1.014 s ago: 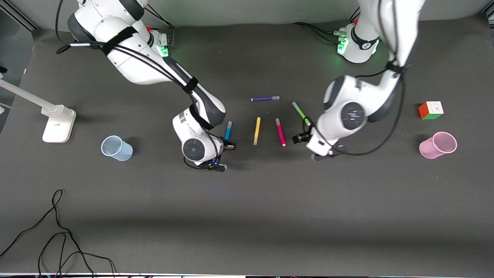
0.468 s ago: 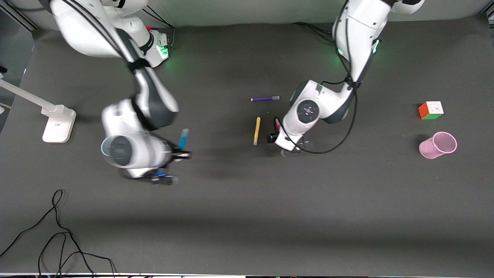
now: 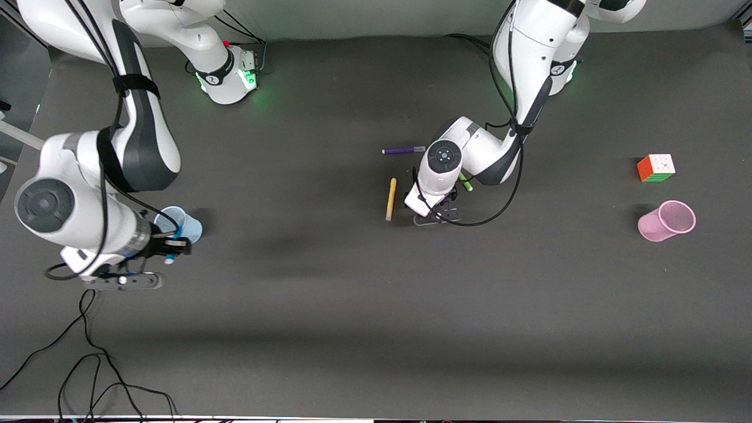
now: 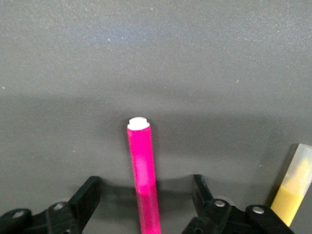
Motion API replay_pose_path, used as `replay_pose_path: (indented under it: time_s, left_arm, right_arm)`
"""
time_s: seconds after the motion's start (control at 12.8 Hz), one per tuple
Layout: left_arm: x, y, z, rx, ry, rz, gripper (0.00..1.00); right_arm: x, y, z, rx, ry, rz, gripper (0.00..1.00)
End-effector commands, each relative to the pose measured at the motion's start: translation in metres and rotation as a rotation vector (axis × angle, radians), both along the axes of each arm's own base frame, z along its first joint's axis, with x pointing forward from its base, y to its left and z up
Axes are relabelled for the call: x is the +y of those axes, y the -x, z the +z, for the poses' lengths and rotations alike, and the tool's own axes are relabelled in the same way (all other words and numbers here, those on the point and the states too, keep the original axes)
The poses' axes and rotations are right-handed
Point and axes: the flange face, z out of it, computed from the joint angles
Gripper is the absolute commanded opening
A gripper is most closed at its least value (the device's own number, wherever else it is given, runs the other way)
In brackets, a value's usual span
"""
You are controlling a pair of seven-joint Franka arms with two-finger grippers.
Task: Place pink and blue markers in matching cups
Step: 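Carry the blue marker to the blue cup while the left gripper grasps the pink marker, then lower the blue marker into the blue cup while the left gripper carries the pink marker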
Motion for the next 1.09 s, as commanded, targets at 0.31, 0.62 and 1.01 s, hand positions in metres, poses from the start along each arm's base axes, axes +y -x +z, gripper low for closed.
replay_pose_path:
  time_s: [0.31, 0.62, 1.01]
  left_arm:
    - [0.007, 0.004, 0.008, -0.016, -0.024, -0.008, 0.15]
    - [0.009, -0.001, 0.019, -0.028, -0.018, 0.015, 0.00]
    - [0.053, -0.036, 0.111, 0.010, -0.060, -0.090, 0.00]
  right_arm:
    - [-0.089, 0.111, -0.066, -0.264, -0.055, 0.133, 0.00]
    - [-0.094, 0.131, -0.101, -0.301, -0.055, 0.130, 0.00]
    - [-0.094, 0.131, -0.111, -0.300, -0.049, 0.133, 0.52]
